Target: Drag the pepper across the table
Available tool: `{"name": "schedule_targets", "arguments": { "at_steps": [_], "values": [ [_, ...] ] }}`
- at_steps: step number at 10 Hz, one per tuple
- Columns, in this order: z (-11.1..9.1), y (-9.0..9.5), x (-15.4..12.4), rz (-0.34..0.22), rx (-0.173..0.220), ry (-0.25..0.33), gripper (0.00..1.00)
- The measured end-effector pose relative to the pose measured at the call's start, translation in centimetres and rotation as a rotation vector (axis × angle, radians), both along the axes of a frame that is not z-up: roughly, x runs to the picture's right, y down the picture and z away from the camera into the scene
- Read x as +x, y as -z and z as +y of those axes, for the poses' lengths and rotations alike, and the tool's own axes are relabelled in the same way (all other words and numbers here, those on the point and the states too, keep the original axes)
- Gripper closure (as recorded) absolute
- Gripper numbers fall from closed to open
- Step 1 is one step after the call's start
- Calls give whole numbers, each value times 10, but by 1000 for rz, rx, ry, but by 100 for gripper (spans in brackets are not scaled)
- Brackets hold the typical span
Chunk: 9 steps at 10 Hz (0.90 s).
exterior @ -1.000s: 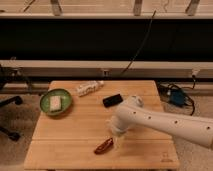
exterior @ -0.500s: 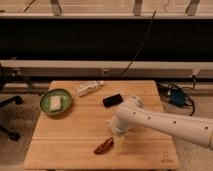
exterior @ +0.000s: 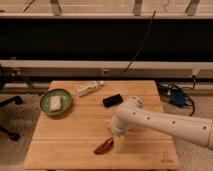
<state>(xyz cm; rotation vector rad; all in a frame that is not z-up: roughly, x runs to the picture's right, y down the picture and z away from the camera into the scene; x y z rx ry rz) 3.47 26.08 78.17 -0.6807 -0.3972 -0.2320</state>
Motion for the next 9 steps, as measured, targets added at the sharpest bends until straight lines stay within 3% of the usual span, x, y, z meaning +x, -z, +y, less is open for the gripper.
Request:
{"name": "schedule_targets", "arguments": {
  "at_steps": [3,5,7,9],
  "values": [
    [0,-4,1,-1,1,0,68],
    [0,-5,3,-1,2,-7,80],
    [-8,-5,23,7,9,-32,98],
    [-13,-5,41,12,13,-39,99]
  ]
}}
